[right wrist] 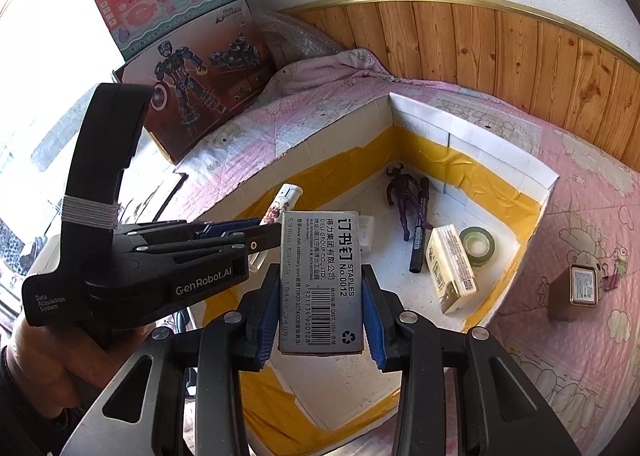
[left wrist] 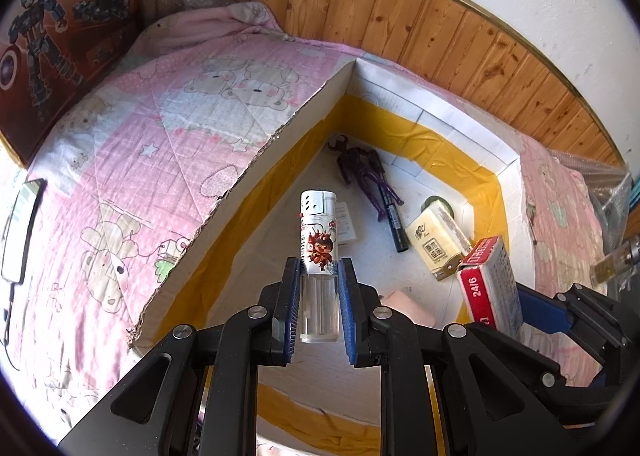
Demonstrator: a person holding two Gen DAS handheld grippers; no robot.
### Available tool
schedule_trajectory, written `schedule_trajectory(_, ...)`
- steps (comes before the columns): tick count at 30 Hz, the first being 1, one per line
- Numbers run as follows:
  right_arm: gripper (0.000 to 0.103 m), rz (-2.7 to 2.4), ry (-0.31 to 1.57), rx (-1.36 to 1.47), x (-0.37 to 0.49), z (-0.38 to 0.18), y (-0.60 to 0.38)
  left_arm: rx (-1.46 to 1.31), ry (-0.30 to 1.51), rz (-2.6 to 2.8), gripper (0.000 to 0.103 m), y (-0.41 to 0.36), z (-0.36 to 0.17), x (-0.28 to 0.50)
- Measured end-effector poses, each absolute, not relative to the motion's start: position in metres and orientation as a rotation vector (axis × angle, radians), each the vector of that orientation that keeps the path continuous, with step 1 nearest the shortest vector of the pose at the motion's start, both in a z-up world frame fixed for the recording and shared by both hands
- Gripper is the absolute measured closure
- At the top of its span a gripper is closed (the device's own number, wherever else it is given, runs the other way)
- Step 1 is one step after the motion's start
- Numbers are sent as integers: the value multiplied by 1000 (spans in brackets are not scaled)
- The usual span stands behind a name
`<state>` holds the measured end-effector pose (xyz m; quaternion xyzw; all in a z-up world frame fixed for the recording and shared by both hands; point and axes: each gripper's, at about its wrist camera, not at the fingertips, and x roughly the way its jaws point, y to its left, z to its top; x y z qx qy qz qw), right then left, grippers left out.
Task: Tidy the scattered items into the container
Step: 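Move the left gripper with the lighter and right gripper with staples box over the box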
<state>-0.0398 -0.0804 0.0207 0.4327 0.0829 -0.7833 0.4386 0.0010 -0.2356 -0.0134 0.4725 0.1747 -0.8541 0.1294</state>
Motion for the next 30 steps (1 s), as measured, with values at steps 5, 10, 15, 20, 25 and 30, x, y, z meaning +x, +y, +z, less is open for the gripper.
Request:
schedule_trajectory(5,64,-1916,288,1112,-37,9,-93,1409,516,-2476,84,-240,-19,-2)
schedule_trajectory(10,64,-1881,356,1143,-38,3,-109,1427,468,-2464,84,-241,-23,-7)
schedule_trajectory(15,64,-1837,413,1189,-41,-4,-122,1443,399,-2434,84,-242,-30,-12)
schedule_trajectory(20,64,-1810,457,1232,-48,-10,-130,1448,372,-2429,84,-242,-32,-15)
schedule_trajectory(25,64,-1779,467,1297,-56,-20,-136,1466,362,-2416,84,-243,-37,-17)
schedule_trajectory(30,64,-1746,481,1366,-62,-33,-143,1477,366,-2407,84,-245,-40,-19)
